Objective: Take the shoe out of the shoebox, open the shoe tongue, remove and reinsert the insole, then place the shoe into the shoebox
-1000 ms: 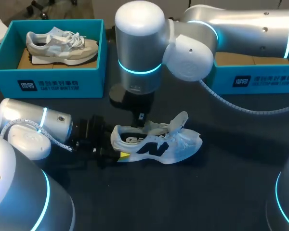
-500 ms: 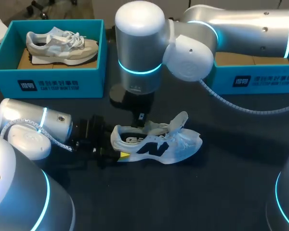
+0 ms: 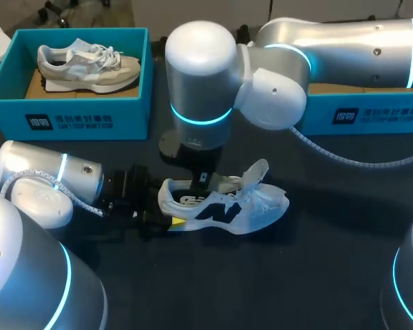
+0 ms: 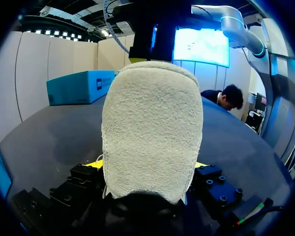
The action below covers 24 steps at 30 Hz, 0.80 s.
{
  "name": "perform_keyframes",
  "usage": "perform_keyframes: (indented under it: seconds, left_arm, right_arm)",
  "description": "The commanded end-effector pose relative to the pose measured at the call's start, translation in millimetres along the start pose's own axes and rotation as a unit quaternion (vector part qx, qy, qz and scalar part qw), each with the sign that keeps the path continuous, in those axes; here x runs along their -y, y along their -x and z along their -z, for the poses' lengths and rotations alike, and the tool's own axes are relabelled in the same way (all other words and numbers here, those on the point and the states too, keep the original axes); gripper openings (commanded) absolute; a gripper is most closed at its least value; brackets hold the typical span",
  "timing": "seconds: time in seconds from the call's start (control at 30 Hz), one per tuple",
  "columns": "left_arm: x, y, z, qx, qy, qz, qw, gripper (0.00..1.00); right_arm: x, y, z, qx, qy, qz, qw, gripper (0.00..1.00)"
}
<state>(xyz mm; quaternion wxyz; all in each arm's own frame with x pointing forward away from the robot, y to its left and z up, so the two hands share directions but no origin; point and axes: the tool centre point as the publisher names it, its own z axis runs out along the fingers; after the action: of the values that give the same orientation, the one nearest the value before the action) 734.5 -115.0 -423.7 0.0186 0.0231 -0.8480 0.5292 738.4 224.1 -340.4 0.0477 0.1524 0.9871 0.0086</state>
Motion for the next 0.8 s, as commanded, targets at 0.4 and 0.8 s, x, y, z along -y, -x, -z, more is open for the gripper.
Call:
perform_keyframes:
  seconds: [0.4, 0.8]
  left_arm:
    - [-5.0, 4.1, -1.3, 0.000, 0.001, 0.000, 1.000, 0.00]
    - [-5.0, 4.1, -1.3, 0.000, 0.001, 0.000, 1.000, 0.00]
  right_arm:
    - [9.9, 1.9, -30.4, 0.012, -0.012, -0.009, 1.000, 0.00]
    - [16.2, 9.2, -31.2, 0.015, -0.009, -0.010, 1.000, 0.00]
